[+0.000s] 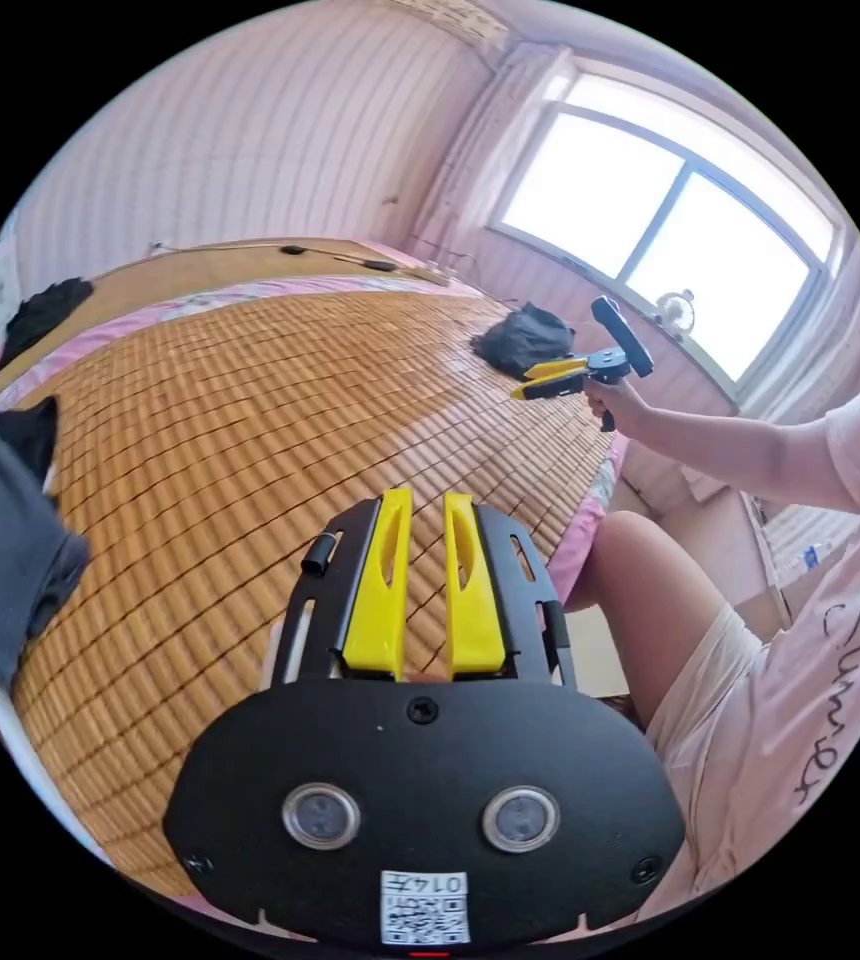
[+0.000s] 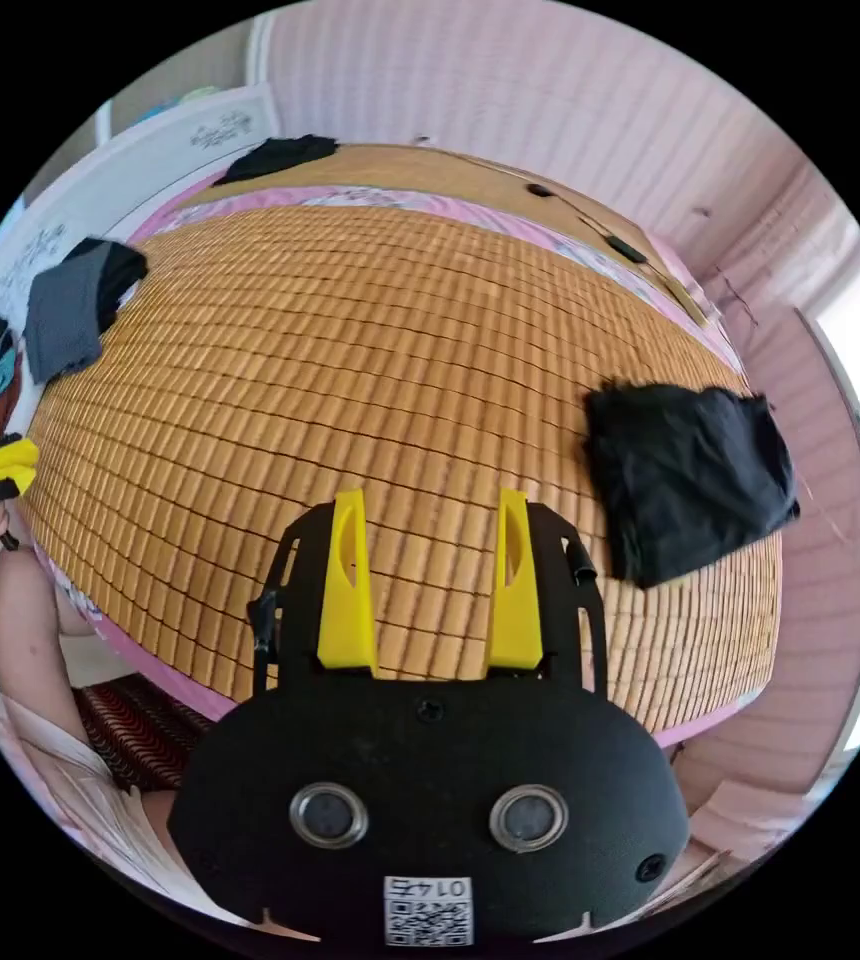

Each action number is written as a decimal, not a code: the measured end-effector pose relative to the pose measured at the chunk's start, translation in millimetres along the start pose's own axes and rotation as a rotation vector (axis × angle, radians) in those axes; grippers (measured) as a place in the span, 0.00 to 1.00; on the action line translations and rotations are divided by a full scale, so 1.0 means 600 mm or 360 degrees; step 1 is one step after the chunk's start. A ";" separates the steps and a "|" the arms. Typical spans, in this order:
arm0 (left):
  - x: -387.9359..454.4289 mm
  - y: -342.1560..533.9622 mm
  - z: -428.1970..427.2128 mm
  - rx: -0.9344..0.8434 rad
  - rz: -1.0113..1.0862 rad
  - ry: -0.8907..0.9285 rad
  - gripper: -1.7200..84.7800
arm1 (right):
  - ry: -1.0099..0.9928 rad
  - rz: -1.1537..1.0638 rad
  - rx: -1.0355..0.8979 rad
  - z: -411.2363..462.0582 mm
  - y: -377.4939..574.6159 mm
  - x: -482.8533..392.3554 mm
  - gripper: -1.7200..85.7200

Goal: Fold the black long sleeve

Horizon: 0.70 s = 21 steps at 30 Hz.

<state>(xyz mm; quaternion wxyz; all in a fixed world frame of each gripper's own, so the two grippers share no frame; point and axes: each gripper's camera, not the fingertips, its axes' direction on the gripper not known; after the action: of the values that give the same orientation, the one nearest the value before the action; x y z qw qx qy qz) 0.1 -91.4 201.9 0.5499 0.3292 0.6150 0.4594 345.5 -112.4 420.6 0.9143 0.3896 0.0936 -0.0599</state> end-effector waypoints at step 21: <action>0.235 -0.519 0.715 -0.0356 0.0539 0.0065 0.12 | 0.0211 0.0005 0.0141 0.041 0.121 0.347 0.05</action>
<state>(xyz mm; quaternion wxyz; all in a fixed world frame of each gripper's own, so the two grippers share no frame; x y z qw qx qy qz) 426.0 11.8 -127.8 0.4853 0.3554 0.5070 0.6173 565.2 -87.9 443.1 0.8880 0.4329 0.1507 -0.0367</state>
